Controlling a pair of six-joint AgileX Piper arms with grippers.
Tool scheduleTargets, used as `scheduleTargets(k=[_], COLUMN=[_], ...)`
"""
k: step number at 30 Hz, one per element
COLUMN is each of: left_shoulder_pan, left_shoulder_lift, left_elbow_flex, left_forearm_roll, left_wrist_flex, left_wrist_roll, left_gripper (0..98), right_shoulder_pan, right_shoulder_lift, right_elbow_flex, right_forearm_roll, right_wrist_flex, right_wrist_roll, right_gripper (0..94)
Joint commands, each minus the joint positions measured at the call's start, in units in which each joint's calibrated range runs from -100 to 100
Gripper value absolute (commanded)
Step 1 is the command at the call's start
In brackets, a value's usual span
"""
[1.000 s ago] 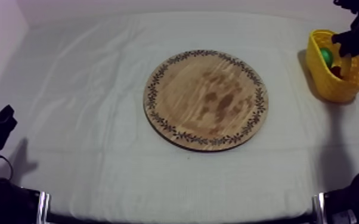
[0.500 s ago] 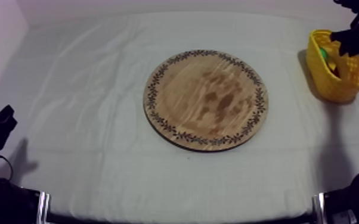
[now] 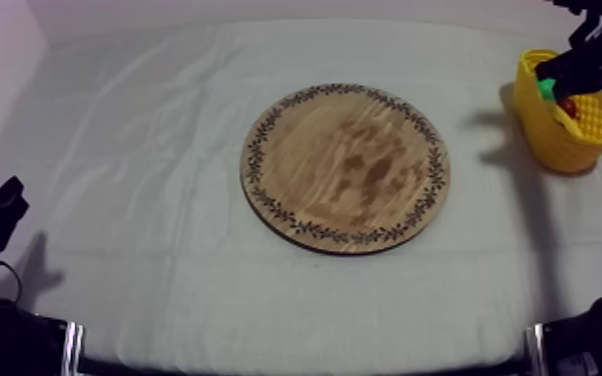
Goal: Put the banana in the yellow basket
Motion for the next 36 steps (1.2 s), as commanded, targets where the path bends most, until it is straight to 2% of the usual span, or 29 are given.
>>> scheduleTargets(k=[1,4,9,20,25,30,36], left_shoulder_pan=[0.0,0.0,0.0,0.8,0.9,0.9,0.9], left_shoulder_lift=[0.0,0.0,0.0,0.0,0.0,0.0,0.0], left_elbow_flex=[0.0,0.0,0.0,0.0,0.0,0.0,0.0], left_forearm_roll=[0.02,0.02,0.02,0.02,0.02,0.02,0.02], left_wrist_flex=[0.0,0.0,0.0,0.0,0.0,0.0,0.0], left_wrist_roll=[0.0,0.0,0.0,0.0,0.0,0.0,0.0], left_gripper=[0.1,0.1,0.1,0.1,0.1,0.1,0.1], right_shoulder_pan=[-1.4,-2.7,-4.1,-8.0,-7.0,-5.2,-4.3], right_shoulder_lift=[-7.0,-12.7,-22.9,-46.3,-55.8,-64.8,-76.9], right_elbow_flex=[2.9,6.1,13.6,29.1,32.3,37.4,47.5], right_forearm_roll=[-1.3,-3.3,-5.4,-6.0,-6.6,-9.4,-11.6], right_wrist_flex=[1.1,2.4,1.0,-0.1,-1.5,-6.8,-14.2], right_wrist_roll=[1.4,3.4,5.2,4.6,3.9,4.5,3.1], right_gripper=[0.8,0.7,0.7,0.7,0.7,0.7,0.7])
